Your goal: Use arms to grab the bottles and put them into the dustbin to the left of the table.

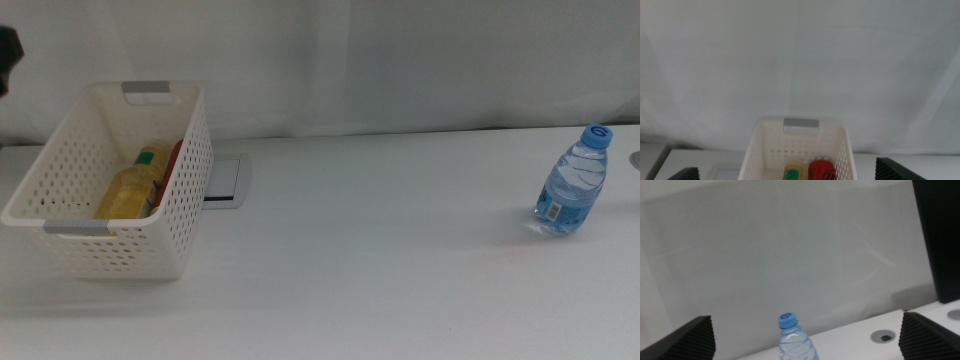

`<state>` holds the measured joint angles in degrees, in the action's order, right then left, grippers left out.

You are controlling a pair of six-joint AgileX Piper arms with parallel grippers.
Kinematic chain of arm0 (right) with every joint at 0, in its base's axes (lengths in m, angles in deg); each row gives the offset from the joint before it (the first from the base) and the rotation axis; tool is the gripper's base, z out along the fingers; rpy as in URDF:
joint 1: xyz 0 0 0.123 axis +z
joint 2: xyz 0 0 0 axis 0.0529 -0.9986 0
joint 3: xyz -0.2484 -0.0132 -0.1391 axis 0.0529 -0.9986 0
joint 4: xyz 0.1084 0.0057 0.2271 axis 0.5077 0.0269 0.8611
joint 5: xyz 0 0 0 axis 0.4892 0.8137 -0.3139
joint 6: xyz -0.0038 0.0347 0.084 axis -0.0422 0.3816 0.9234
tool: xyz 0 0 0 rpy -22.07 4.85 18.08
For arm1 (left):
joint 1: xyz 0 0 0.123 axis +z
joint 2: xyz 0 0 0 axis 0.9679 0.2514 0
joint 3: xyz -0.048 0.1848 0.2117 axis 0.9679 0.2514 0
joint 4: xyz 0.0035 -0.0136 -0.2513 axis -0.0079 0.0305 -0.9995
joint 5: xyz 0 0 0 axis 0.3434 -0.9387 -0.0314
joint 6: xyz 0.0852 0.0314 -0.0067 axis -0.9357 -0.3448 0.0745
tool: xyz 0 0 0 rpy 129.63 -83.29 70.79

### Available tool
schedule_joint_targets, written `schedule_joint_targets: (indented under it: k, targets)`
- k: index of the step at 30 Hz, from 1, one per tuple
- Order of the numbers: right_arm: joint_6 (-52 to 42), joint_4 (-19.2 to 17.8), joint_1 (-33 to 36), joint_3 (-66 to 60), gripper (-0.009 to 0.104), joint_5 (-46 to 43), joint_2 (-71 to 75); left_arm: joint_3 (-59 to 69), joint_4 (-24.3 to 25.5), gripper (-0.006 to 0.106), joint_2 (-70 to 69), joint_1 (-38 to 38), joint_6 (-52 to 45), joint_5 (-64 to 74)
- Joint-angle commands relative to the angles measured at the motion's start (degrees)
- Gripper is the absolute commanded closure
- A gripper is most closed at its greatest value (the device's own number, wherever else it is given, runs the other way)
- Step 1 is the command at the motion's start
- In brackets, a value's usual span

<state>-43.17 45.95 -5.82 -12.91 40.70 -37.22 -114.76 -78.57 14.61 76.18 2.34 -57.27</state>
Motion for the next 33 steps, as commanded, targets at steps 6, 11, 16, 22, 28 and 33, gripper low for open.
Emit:
schedule_joint_targets:
  k: [6, 11, 16, 22, 28, 33]
  targets:
    - [-4.69, 3.09, -0.57, 12.29, -0.008, 14.98, -3.42, 7.91, -0.81, 0.01, -5.36, -0.27, 0.21, -3.23]
    - [-16.03, 3.09, -0.57, 23.19, -0.008, 25.82, -16.26, 9.3, -0.93, 0.01, -5.36, -0.27, 0.21, -3.69]
    - [-17.21, 3.78, -0.57, 27.5, -0.008, 27.65, -25.5, 9.3, -0.93, 0.01, -5.36, -0.27, 0.21, -3.69]
    - [-17.21, 4.0, -0.17, 28.66, -0.008, 26.94, -33.35, 9.3, -0.93, 0.01, -5.36, -0.27, 0.21, -3.69]
    - [-16.62, 5.74, -0.05, 28.66, -0.008, 24.76, -42.76, 9.6, -1.78, 0.01, -5.36, -0.27, 0.21, -3.92]
    - [-18.41, 8.9, -0.05, 28.66, -0.008, 19.2, -50.04, 9.94, -1.78, 0.01, -5.36, -0.27, 0.21, -4.38]
